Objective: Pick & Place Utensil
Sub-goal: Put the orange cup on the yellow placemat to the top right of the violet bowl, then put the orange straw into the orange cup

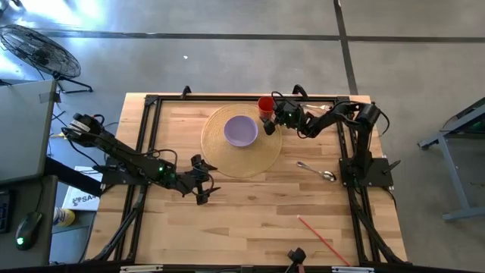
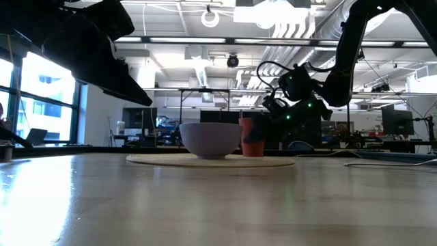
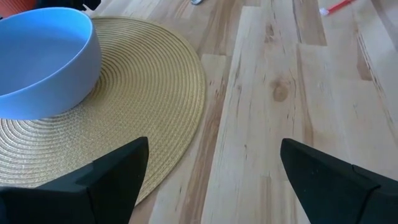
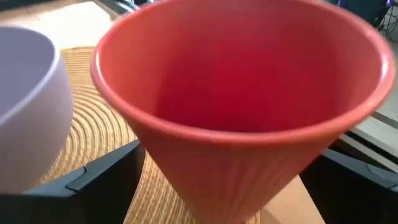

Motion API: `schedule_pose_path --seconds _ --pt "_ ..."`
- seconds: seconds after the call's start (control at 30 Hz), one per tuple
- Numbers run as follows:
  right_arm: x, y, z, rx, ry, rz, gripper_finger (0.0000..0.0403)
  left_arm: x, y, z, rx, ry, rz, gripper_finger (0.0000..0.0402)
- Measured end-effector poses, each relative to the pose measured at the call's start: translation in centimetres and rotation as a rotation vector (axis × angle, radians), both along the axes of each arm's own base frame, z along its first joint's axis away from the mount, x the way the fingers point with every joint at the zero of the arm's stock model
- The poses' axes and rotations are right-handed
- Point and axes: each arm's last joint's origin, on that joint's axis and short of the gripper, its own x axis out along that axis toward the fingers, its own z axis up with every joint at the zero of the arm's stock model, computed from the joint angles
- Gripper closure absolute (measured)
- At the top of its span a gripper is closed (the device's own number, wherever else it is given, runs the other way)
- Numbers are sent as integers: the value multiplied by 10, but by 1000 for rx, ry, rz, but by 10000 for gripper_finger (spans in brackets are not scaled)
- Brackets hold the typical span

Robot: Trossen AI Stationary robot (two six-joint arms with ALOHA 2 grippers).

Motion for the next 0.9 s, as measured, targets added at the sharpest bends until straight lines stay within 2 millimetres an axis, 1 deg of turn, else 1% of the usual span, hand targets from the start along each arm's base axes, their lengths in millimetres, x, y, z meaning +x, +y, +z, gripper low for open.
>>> schedule_pose_path --seconds 0.1,0.33,0.63,0.7,0.77,0.9 --pt "-1 1 3 2 19 4 4 0 0 0 -6 4 -10 44" --pt "-8 6 16 45 95 8 8 0 -1 0 -15 8 -24 44" --pt "-22 17 26 147 244 16 10 0 -1 0 -11 7 -18 44" --pt "-25 23 30 168 290 16 11 0 0 0 -8 5 -13 44" --pt "-28 33 36 184 341 33 10 0 0 0 -6 5 -10 44" --pt "-33 68 54 203 449 70 10 0 -1 0 -14 9 -23 44"
